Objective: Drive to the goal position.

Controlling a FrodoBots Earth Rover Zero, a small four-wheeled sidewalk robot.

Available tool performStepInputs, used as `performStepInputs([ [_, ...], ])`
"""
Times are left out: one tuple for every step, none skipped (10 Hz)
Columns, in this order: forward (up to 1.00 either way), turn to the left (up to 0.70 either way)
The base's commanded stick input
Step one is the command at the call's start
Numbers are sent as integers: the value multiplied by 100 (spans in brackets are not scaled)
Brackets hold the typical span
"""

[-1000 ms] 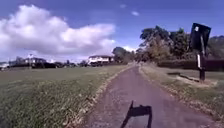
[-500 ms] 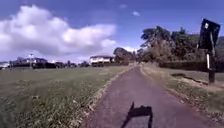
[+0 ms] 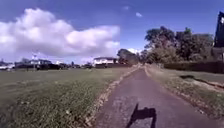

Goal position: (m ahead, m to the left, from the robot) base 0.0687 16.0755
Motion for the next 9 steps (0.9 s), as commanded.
performStepInputs([
  [70, 14],
  [70, 14],
  [70, 14],
  [70, 14],
  [70, 14],
  [70, 14],
  [70, 14],
  [70, 14],
  [70, 14],
])
